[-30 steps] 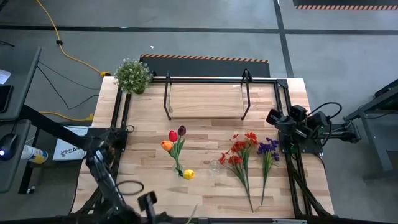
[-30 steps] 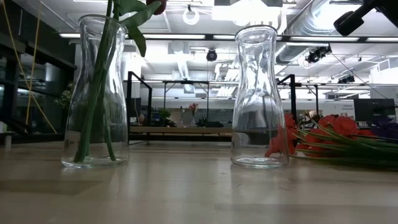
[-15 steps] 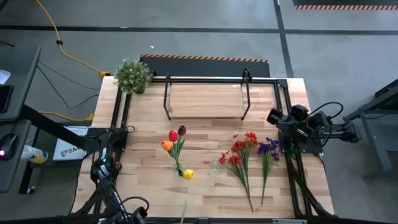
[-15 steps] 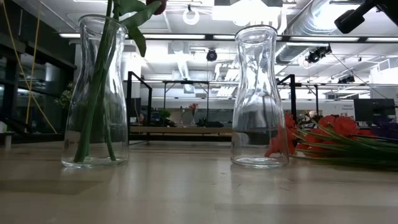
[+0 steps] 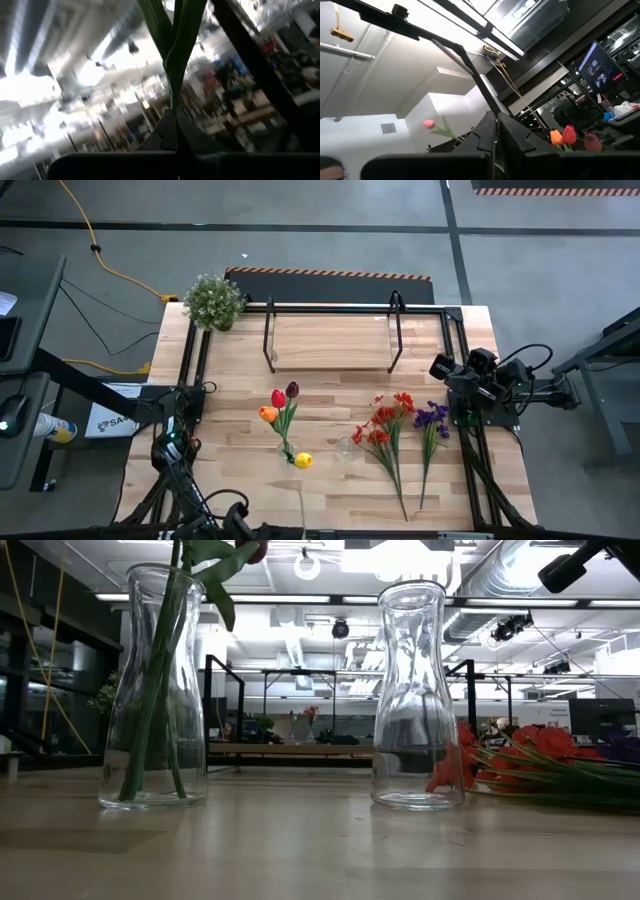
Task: Pick and place flowers into a vace then onto a shelf
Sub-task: Put the pink flower into the left transparent vase
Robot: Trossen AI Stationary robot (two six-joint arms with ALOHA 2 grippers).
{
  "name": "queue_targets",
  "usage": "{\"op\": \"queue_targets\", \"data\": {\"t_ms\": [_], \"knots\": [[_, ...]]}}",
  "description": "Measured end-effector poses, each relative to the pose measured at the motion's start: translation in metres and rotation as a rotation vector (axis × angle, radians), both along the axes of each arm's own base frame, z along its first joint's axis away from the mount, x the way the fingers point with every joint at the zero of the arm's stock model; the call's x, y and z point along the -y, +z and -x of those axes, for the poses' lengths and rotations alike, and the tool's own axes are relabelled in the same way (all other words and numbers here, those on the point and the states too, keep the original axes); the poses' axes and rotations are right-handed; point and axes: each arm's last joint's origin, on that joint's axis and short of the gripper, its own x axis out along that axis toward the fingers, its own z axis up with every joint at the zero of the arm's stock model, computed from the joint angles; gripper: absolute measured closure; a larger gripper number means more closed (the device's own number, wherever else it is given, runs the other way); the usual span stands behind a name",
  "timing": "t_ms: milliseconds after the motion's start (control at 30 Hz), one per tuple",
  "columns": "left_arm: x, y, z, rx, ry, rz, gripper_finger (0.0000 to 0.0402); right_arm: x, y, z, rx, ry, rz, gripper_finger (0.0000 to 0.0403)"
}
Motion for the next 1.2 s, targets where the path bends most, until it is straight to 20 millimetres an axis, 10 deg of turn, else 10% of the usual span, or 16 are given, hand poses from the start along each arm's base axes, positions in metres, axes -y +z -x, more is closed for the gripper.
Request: {"op": "queue_targets", "data": {"t_ms": [367,700,1200], "knots": [[0.005,0.029,0.032,0.205,-0.002,-0.239,0.0382,0.0,0.0,0.0,-0.005,-0.008,0.003,0.0391],[-0.041,0.075,0.031,0.177,0.068,-0.1,0.0382,0.0,-0.001,-0.001,-0.011,-0.006,0.006,0.0391],[-0.101,0.15,0.091,0.119,0.097,0.02,0.0382,0.0,-0.002,-0.002,-0.02,-0.045,0.039,0.0391]]}}
